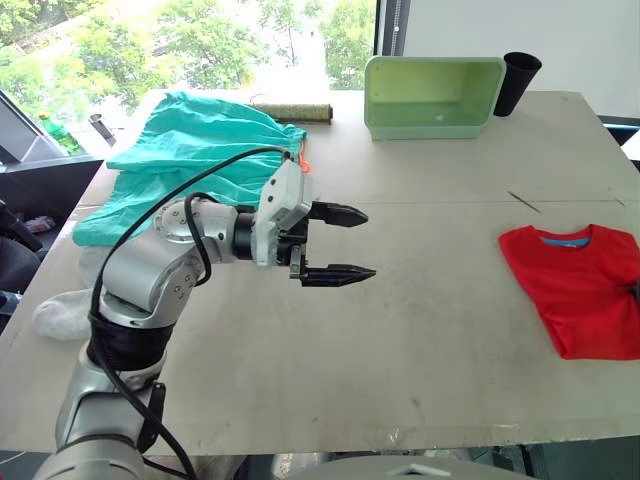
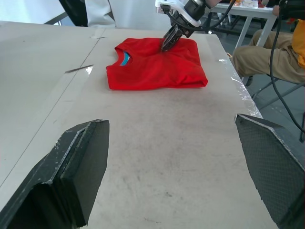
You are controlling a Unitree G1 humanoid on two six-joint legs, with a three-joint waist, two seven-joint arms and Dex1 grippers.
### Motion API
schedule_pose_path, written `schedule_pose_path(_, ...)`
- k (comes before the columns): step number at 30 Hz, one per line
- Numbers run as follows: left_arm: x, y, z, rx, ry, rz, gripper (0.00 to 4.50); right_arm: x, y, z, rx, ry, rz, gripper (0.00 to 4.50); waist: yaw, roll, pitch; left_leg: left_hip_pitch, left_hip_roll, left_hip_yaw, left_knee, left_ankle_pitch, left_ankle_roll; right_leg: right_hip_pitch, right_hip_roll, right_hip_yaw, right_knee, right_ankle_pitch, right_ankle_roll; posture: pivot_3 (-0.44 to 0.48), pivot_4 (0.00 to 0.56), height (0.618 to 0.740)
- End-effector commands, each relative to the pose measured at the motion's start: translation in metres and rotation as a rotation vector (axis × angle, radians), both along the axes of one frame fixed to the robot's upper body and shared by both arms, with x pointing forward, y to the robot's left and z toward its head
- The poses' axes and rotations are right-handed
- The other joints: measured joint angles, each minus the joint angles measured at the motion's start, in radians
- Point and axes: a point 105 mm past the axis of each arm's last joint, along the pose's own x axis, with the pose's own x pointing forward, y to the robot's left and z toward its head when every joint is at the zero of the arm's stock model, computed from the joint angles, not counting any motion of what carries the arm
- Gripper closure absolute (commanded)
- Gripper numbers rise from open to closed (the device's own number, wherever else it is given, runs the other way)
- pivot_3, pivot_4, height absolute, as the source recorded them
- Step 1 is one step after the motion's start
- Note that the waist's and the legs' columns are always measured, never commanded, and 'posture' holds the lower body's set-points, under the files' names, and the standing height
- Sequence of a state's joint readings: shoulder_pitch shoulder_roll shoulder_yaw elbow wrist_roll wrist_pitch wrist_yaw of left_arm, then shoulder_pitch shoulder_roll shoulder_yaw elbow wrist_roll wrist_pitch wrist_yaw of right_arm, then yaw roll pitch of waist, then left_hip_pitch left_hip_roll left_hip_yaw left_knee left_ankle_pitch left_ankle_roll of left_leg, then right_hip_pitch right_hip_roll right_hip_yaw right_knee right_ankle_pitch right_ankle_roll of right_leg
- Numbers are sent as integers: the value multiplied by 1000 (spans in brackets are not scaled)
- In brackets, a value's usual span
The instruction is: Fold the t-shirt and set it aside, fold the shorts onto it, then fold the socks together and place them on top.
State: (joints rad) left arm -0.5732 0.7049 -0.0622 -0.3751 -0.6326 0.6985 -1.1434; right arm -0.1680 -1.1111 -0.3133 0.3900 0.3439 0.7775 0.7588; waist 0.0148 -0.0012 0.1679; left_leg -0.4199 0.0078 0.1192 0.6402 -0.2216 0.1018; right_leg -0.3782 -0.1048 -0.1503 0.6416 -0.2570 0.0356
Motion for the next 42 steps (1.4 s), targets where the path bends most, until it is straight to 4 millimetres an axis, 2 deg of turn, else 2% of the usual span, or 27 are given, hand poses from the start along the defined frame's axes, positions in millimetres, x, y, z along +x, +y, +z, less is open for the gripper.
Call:
schedule_pose_path(1,-5,-4,6,6,-36,-23,0,8,-3,14,-69,-68,32,4472,0,0,0,0,0,0,0,0,0,0,0,0,0,0,0,0,150,740)
schedule_pose_path(2,-5,-4,6,6,-36,-22,0,7,-5,14,-72,-71,27,4472,0,0,0,0,0,0,0,0,0,0,0,0,0,0,0,0,150,740)
schedule_pose_path(3,-5,-3,6,6,-35,-21,0,7,-6,15,-73,-70,22,3739,0,0,0,0,0,0,0,0,0,0,0,0,0,0,0,0,150,740)
schedule_pose_path(5,-4,-2,5,11,-33,-14,0,4,-7,17,-73,-81,24,2967,0,0,0,0,0,0,0,0,0,0,0,0,0,0,0,0,150,740)
schedule_pose_path(10,0,5,-1,34,-28,20,0,-16,-12,25,-78,-86,14,327,2,0,0,0,0,0,0,0,0,1,0,0,0,0,0,0,150,740)
schedule_pose_path(11,0,5,-1,35,-28,21,0,-18,-12,25,-82,-83,12,86,1,1,0,0,0,0,0,0,0,1,0,0,0,0,0,0,150,740)
schedule_pose_path(13,2,6,-2,32,-30,32,0,-21,-13,30,-114,-108,28,86,1,1,0,0,0,0,0,0,0,1,0,0,0,0,0,0,150,740)
schedule_pose_path(17,24,25,-7,43,-56,161,0,-12,17,60,-119,-316,197,86,-1,2,-1,1,0,0,0,-1,-1,0,0,1,0,0,0,0,150,740)
schedule_pose_path(19,41,40,-14,43,-59,275,0,-8,60,73,-31,-440,368,86,-1,2,-1,2,1,0,0,-1,-2,1,1,1,0,0,0,0,150,740)
schedule_pose_path(22,66,73,-34,112,-90,454,0,-8,123,80,70,-560,579,86,-1,2,-1,2,2,0,-1,-1,-1,0,1,1,0,0,0,0,150,740)
schedule_pose_path(26,84,107,-51,171,-141,591,0,-12,178,81,189,-652,724,86,6,0,0,1,2,0,-2,-1,-2,0,1,1,0,0,-1,0,150,740)
schedule_pose_path(28,95,128,-61,218,-164,671,0,-20,210,76,308,-638,817,86,10,0,0,1,1,-1,-1,-3,-4,0,0,1,-1,1,-2,0,150,740)
schedule_pose_path(30,105,139,-67,238,-194,719,0,-30,232,76,387,-661,898,86,10,0,0,1,1,-1,-1,-3,-4,-1,-1,0,-1,2,-4,0,150,740)
schedule_pose_path(32,112,138,-69,235,-218,716,0,-35,246,74,427,-665,948,86,14,0,0,1,1,-1,-1,-3,-4,-1,-1,0,-1,2,-4,0,150,740)
schedule_pose_path(35,125,121,-73,217,-240,677,0,-38,259,75,442,-692,987,86,24,-2,0,0,1,-1,0,-3,-4,-1,-2,0,-1,3,-4,0,150,740)
schedule_pose_path(38,138,110,-73,179,-241,686,0,-39,263,76,395,-732,991,86,27,-2,0,0,1,-1,2,-4,-4,-1,-3,-1,-1,3,-4,0,150,740)
schedule_pose_path(42,150,112,-77,198,-235,721,0,-43,263,72,361,-728,986,86,18,-4,0,-1,1,-1,2,-3,-2,-1,-2,-1,1,3,-4,0,150,740)
